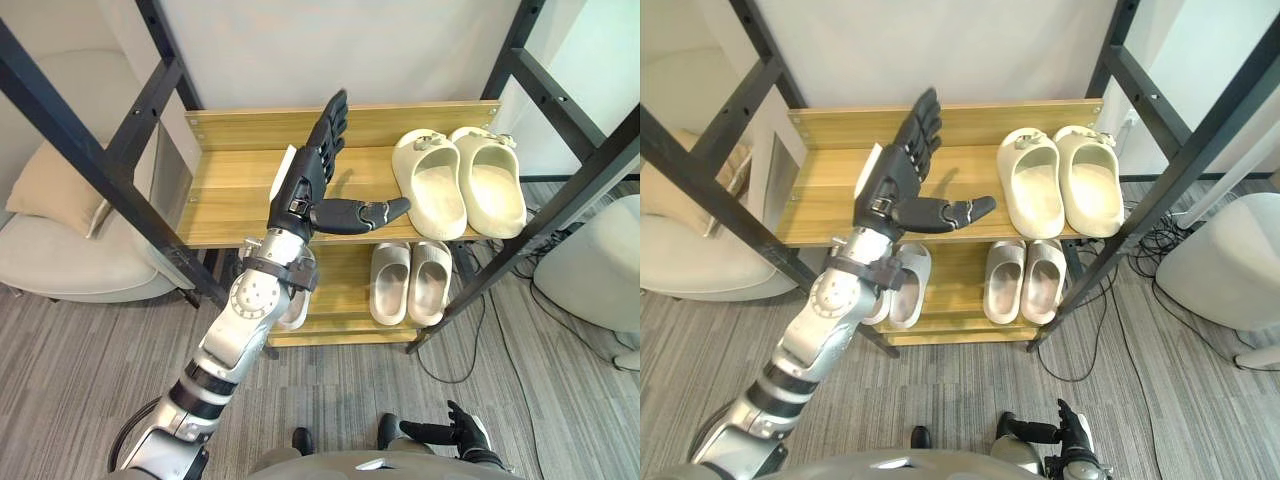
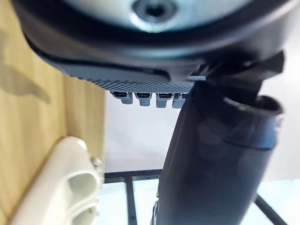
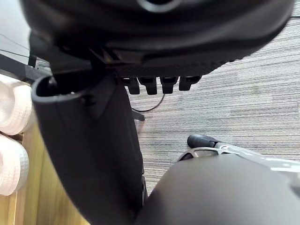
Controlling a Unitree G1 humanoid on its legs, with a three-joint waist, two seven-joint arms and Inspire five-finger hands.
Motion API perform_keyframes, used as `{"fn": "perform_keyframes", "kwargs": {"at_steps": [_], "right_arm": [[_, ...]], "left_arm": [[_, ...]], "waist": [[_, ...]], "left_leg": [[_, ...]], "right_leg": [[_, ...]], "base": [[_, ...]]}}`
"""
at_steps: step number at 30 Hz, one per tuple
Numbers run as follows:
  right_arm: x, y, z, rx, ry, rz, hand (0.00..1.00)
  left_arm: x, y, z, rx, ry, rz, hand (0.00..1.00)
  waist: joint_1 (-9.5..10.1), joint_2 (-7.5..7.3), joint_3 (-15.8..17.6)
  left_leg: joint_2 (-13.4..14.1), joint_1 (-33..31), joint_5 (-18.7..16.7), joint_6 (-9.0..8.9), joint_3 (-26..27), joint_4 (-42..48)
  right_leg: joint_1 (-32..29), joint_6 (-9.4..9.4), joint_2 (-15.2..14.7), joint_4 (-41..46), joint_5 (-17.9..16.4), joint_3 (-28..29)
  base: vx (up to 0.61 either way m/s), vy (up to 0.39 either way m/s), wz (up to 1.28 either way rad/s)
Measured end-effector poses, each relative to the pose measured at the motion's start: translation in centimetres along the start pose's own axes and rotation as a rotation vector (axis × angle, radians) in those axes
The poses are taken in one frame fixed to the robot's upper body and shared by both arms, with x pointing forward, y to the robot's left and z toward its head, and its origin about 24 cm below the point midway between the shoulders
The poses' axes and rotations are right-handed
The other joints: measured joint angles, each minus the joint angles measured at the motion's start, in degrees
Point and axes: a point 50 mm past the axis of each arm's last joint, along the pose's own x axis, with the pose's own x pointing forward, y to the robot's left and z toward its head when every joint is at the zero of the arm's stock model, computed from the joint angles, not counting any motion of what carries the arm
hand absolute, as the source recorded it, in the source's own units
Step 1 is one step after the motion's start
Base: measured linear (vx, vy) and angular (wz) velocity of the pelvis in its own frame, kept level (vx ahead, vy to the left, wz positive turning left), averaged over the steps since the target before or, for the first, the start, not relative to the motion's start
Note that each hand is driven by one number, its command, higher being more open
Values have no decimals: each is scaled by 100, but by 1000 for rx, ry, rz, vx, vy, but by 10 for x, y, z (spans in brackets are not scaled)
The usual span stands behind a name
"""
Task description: Organize the slippers on the shoe rack
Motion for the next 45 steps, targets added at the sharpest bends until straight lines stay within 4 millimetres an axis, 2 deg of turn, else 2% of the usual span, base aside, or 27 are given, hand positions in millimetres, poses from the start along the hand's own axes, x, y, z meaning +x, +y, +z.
{"fn": "perform_keyframes", "kwargs": {"at_steps": [4, 7, 9, 13, 15, 19, 24, 28, 31, 33, 37, 41, 45], "right_arm": [[0, -2, -1, -22, 2, 13, 100], [0, -5, -2, -41, 5, 21, 100], [0, -6, -4, -67, 14, 27, 100], [0, -7, -4, -109, 10, 36, 100], [0, -7, -3, -124, 7, 37, 100], [0, -6, -3, -141, 4, 42, 100], [0, -3, -3, -136, 4, 47, 100], [-1, 4, -3, -114, 4, 57, 100], [-1, 6, -4, -95, 7, 58, 100], [-1, 7, -4, -67, 7, 48, 100], [0, 6, -2, -57, 5, 34, 100], [1, 7, 1, -24, 0, 17, 100], [2, 9, 4, -17, -9, 17, 100]], "left_arm": [[-17, -16, -1, -152, 25, -68, 100], [-38, -40, -19, -322, 152, -161, 100], [-58, -67, -34, -457, 279, -264, 100], [-79, -86, -56, -523, 413, -343, 100], [-91, -88, -78, -528, 525, -335, 100], [-125, -77, -116, -460, 738, -256, 100], [-160, -59, -142, -319, 892, -173, 100], [-197, -15, -160, -213, 1028, 96, 100], [-220, 11, -166, -146, 1109, 262, 100], [-248, 36, -166, -85, 1184, 432, 100], [-278, 58, -162, 4, 1265, 596, 100], [-297, 62, -162, 35, 1316, 719, 100], [-307, 61, -163, 55, 1361, 744, 100]], "waist": [[103, 56, -36], [127, 112, -73], [150, 156, -103], [160, 203, -162], [162, 204, -188], [162, 174, -197], [162, 79, -221], [197, -93, -230], [245, -181, -238], [248, -219, -245], [282, -241, -225], [298, -261, -209], [317, -288, -187]], "left_leg": [[-10, 6, -8, 7, -14, 26], [-11, 4, -21, -14, -86, 31], [-5, 0, -21, -14, -134, 28], [5, 31, -6, 6, -146, 19], [5, 38, -2, 0, -161, 22], [28, 38, 10, -20, -174, 22], [38, 38, 11, -23, -168, 21], [61, 45, 4, -34, -130, 25], [86, 44, -4, -43, -111, 26], [85, 44, -19, -42, -87, 22], [84, 41, -27, -41, -80, 15], [83, 42, -29, -42, -77, 9], [77, 43, -29, -43, -77, 12]], "right_leg": [[31, -7, -10, 1, -7, -8], [69, -11, -12, 2, -26, -82], [84, -12, -7, 2, -49, -133], [107, -24, 20, 2, -60, -155], [121, -34, 34, 2, -66, -174], [120, -48, 68, 0, -76, -194], [116, -49, 76, -10, -76, -188], [108, -49, 90, -22, -76, -145], [99, -49, 97, -23, -76, -128], [88, -48, 96, -23, -77, -106], [81, -45, 97, -23, -81, -97], [80, -46, 101, -22, -84, -91], [80, -48, 107, -21, -86, -89]], "base": [[-6, 4, 3], [-6, -4, 12], [12, -6, 10], [0, 0, 0], [0, 0, 0], [0, 0, 0], [0, 0, 0], [-2, 2, -3], [1, -3, -3], [4, 3, -4], [0, 0, 0], [0, 0, 0], [0, 0, 0]]}}
